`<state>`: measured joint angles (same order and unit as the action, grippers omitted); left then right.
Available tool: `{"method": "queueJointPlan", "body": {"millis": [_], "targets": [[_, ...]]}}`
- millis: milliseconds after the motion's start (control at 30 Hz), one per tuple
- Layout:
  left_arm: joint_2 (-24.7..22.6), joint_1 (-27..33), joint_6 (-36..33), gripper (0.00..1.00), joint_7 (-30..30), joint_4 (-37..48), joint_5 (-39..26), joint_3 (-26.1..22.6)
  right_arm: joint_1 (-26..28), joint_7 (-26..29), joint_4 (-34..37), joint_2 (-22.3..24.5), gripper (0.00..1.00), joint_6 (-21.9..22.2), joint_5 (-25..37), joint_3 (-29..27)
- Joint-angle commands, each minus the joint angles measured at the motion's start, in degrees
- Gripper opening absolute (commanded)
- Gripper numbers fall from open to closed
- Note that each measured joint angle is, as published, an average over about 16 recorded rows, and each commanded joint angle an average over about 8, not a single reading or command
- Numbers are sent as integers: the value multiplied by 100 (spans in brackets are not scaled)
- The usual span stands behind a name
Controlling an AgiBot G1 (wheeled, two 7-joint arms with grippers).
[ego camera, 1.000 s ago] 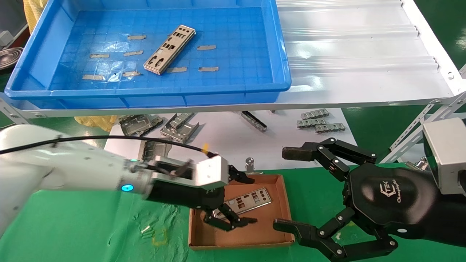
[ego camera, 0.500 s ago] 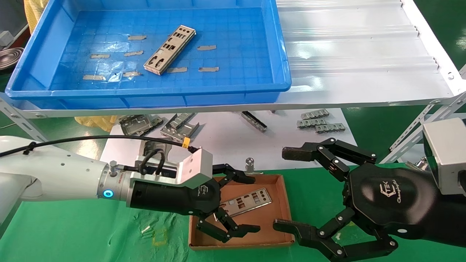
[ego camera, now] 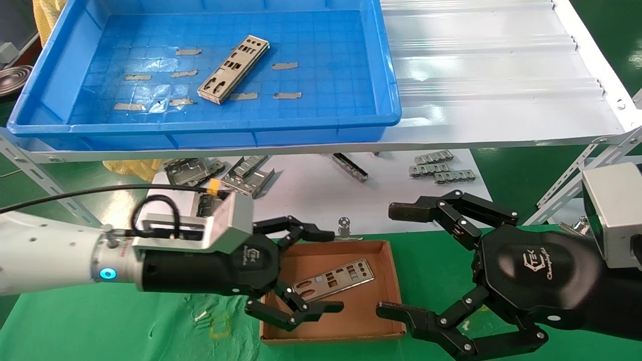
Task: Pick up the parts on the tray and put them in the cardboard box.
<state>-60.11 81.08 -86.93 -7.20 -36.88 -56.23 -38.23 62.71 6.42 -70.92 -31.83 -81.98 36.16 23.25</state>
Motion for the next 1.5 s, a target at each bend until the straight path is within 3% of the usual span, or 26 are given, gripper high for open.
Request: {"method": "queueJointPlan", "body": {"millis": [33,1500], "targets": [[109,-84,5,100,78,-159,62,96,0,0,0,0,100,0,0,0],[2450,-1906,119,100,1751,-3584,1403,2168,0,0,0,0,100,0,0,0]]}}
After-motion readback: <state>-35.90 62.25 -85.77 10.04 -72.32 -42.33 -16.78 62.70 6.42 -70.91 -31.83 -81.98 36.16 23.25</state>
